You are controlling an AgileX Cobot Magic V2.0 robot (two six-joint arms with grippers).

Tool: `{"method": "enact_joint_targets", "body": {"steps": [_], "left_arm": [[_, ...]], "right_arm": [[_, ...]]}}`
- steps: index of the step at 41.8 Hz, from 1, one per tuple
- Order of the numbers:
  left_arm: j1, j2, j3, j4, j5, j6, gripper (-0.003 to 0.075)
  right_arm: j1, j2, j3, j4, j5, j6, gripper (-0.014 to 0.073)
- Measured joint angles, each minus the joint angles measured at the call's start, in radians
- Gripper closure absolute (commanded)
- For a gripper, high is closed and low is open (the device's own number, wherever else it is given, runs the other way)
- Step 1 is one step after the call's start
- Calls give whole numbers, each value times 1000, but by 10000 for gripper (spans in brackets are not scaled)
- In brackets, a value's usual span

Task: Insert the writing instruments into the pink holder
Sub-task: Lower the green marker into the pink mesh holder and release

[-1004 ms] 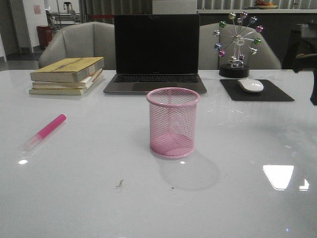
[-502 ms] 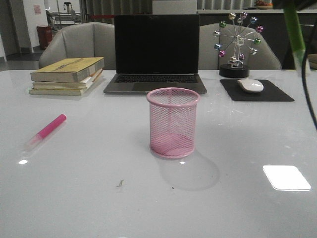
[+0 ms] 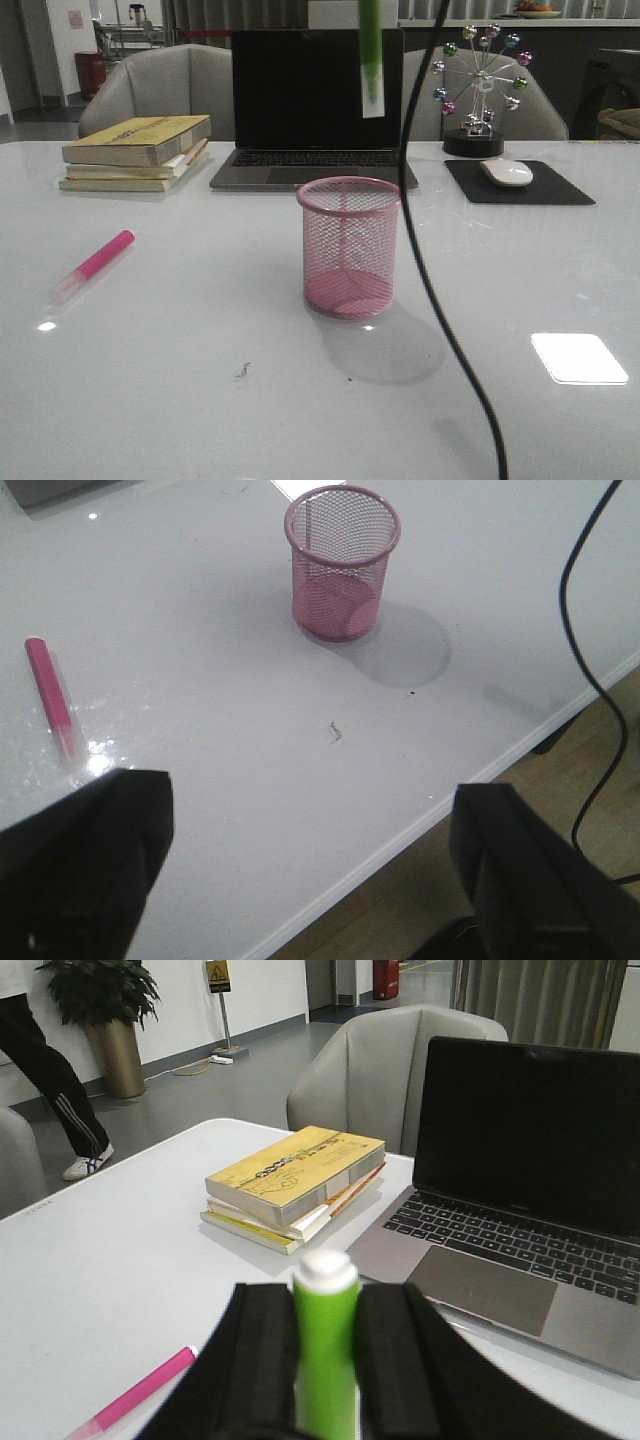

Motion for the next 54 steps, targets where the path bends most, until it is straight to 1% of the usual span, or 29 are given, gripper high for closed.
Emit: {"method": "enact_joint_targets", "body": {"steps": [5, 10, 18, 20, 21, 27, 29, 40, 43, 48, 54], "left_arm": [[0, 0, 0, 0, 0, 0, 106], [0, 0, 0, 0, 0, 0, 106], [0, 0, 0, 0, 0, 0, 106], [0, 0, 0, 0, 0, 0, 106], [0, 0, 0, 0, 0, 0, 106], [0, 0, 0, -2, 0, 0, 106], [0, 0, 0, -2, 0, 0, 106], [0, 0, 0, -2, 0, 0, 106], [0, 0, 0, -2, 0, 0, 106], [0, 0, 0, -2, 0, 0, 106], [0, 0, 0, -2, 0, 0, 106]], "right_arm": [[-1, 93, 0, 0, -61, 0, 431], [-1, 175, 0, 0, -89, 0, 431], [-1, 268, 0, 0, -95, 0, 424], [-1, 286, 0, 0, -95, 0, 405], [-1, 292, 0, 0, -95, 0, 382], [-1, 315, 0, 0, -95, 0, 203], [-1, 317, 0, 0, -95, 0, 169], [-1, 312, 0, 0, -95, 0, 158], [-1, 288, 0, 0, -70, 0, 158], [-1, 202, 0, 0, 22, 0, 158], [-1, 57, 0, -2, 206, 0, 158]]}}
